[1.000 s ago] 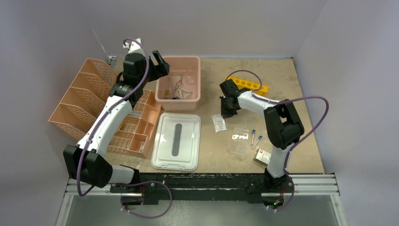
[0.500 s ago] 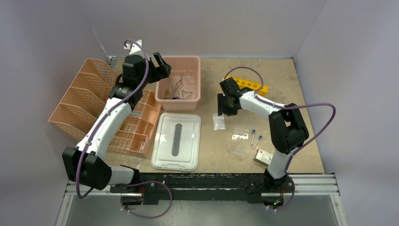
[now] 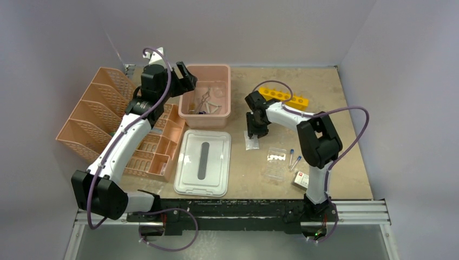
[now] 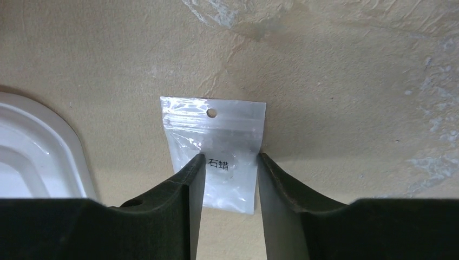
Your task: Organize the chemistry lab equipment
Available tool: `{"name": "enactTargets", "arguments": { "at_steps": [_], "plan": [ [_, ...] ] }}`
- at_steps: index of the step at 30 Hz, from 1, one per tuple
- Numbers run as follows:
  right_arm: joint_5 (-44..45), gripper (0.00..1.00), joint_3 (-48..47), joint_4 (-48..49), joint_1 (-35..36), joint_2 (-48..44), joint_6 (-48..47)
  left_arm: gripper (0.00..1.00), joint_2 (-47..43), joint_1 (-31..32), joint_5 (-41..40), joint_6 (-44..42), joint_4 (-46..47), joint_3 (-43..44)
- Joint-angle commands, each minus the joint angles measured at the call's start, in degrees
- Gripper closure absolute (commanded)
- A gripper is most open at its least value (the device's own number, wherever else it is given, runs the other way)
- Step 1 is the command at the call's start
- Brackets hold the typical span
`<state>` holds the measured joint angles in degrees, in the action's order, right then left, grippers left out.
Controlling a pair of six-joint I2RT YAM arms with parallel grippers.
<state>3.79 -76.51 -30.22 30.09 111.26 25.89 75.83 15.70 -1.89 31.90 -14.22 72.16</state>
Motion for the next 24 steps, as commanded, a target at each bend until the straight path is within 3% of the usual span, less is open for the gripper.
{"name": "enactTargets", "arguments": {
  "at_steps": [1,12,24],
  "plan": [
    [3.5,0.6,-3.3,-5.5,1.0,3.3,0.2,0.2,-2.2,-0.1,-0.1,-0.3,2.9,-0.3],
    [5.8,1.0,-3.7,-7.9,1.0,1.7,2.4,0.2,-2.1,-0.1,1.6,0.1,3.4,-0.3],
    [6.2,1.0,-4.1,1.5,-2.6,-17.8,1.9,0.25,-0.6,3.3,13.4,7.5,12.3,-4.1]
  ]
}}
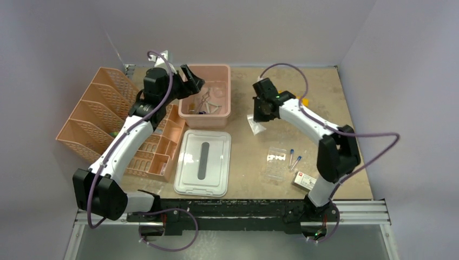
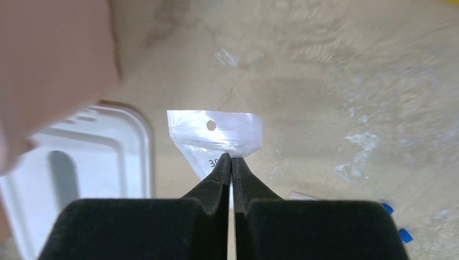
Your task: Organize the chemistry lab equipment
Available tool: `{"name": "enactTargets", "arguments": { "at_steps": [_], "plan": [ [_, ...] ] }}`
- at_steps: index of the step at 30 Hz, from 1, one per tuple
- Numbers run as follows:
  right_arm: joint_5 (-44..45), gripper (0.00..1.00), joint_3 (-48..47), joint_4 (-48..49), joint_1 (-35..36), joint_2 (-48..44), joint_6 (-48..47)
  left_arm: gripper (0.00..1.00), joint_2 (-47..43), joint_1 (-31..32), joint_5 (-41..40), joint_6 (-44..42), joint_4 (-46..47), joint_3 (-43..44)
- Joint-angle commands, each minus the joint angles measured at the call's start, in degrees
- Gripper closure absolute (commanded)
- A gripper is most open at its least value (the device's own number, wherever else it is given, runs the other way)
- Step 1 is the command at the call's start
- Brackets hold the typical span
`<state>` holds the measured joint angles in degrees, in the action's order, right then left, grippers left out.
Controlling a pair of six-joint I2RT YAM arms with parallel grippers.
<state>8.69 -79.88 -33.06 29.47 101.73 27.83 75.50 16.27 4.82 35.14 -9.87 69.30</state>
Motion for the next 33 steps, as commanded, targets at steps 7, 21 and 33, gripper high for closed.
{"name": "enactTargets", "arguments": {
  "at_steps": [7,21,33],
  "plan": [
    [-3.6,1.0,-3.7,10.7,-3.6,-15.1,1.6,0.26,4.7,11.0,12.9,12.0,20.2,-3.4],
    [-19.9,1.0,-11.0,13.5,-5.8,-14.2,8.6,0.38,12.3,13.2,19.4,23.8,34.6,-5.7],
    [-24.9,1.0,-10.5,15.5,-6.9,-11.9,11.9,0.66,17.6,14.0,21.5,23.1,35.8,-3.3]
  ]
}}
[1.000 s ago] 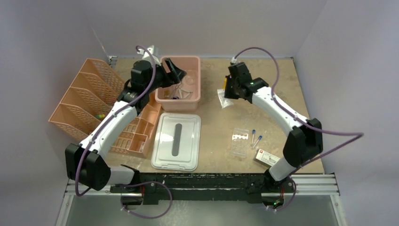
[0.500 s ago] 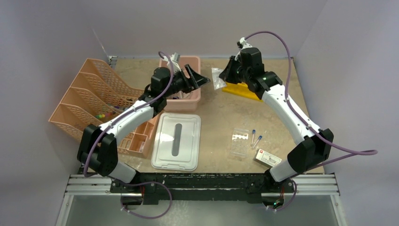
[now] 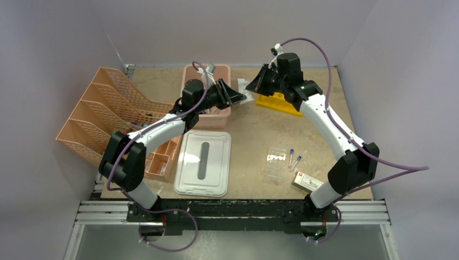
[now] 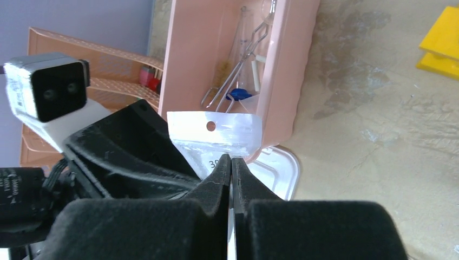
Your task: Organize the chemistry lab equipment
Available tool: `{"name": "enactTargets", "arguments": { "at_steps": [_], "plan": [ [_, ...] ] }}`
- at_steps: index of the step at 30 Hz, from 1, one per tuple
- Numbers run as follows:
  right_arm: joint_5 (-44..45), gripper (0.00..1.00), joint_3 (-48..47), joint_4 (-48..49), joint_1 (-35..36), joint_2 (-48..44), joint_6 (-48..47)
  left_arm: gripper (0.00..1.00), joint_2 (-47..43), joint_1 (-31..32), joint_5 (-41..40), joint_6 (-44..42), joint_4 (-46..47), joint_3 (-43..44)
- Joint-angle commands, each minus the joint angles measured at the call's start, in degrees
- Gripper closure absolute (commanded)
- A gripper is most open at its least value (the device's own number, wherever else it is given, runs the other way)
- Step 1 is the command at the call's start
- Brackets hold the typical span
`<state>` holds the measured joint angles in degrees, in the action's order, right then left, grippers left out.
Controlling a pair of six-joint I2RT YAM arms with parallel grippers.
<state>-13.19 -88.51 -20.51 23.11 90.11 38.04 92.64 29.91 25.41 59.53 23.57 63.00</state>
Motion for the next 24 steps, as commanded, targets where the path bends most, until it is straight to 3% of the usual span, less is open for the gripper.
{"name": "enactTargets", "arguments": {
  "at_steps": [1,4,8,10,17,24],
  "plan": [
    [-3.0,1.0,-1.9,2.7,-0.5,0.0,1.7,0.75,0.5,0.3,0.2,-2.3,1.2,3.4],
    [-1.2,0.89,-2.1,0.8,-0.8,0.7,1.3,1.0,0.5,0.3,-1.7,-7.6,-5.4,5.8],
    [6.4,0.61,-3.9,-4.8,-1.0,1.9,-0.4,1.0,0.3,-0.5,-4.2,-15.1,-16.3,9.7],
    [9.2,0.55,-4.3,-6.6,-1.2,1.9,-1.2,1.0,-0.2,-1.9,-5.6,-18.5,-22.1,11.4],
    [13.0,0.51,-2.2,-6.9,-1.3,0.1,-2.8,1.0,-2.5,-11.9,-9.6,-27.7,-41.5,14.5],
    [12.9,0.52,-0.3,-7.6,-1.5,0.7,-2.4,1.0,3.7,-13.2,-16.8,-37.0,-58.8,21.5]
  ]
}}
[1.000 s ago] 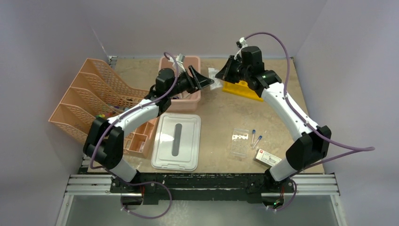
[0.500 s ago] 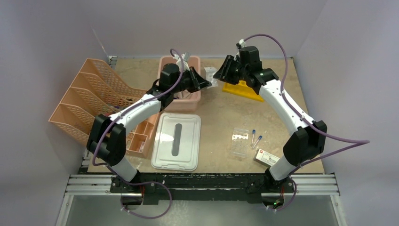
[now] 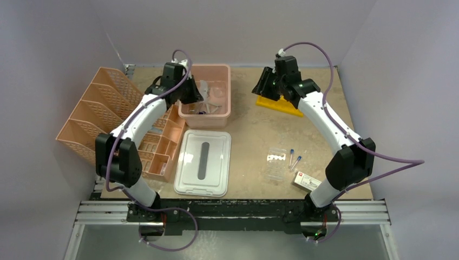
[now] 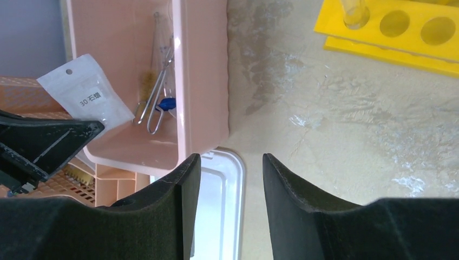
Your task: Organize the chemistry lab equipment
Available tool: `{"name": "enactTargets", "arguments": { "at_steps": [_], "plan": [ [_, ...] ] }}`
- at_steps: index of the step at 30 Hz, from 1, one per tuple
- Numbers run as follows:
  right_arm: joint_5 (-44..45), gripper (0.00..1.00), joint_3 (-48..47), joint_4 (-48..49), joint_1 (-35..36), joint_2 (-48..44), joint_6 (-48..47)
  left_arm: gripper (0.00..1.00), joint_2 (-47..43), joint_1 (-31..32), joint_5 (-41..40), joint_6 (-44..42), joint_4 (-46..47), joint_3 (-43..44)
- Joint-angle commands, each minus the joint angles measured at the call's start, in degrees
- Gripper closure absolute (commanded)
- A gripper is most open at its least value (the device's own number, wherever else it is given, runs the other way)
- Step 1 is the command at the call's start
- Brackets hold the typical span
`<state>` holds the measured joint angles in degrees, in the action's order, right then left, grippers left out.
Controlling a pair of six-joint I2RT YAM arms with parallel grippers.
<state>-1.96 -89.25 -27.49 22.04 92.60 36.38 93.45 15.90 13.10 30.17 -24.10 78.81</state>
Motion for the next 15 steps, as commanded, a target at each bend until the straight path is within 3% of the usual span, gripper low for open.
{"name": "enactTargets", "arguments": {
  "at_steps": [1,9,15],
  "plan": [
    [1.7,0.52,0.6,-0.8,-0.4,-1.7,-0.8,1.0,4.4,0.8,-5.2,-8.1,-12.8,6.7],
    [3.6,0.52,2.8,-2.0,-0.8,-2.3,-1.1,0.95,13.3,0.8,-9.8,-9.4,-15.7,10.6],
    [8.2,0.52,8.0,-4.9,-0.8,-5.1,-2.4,0.86,14.3,0.9,-14.9,-9.5,-16.2,13.0]
  ]
}}
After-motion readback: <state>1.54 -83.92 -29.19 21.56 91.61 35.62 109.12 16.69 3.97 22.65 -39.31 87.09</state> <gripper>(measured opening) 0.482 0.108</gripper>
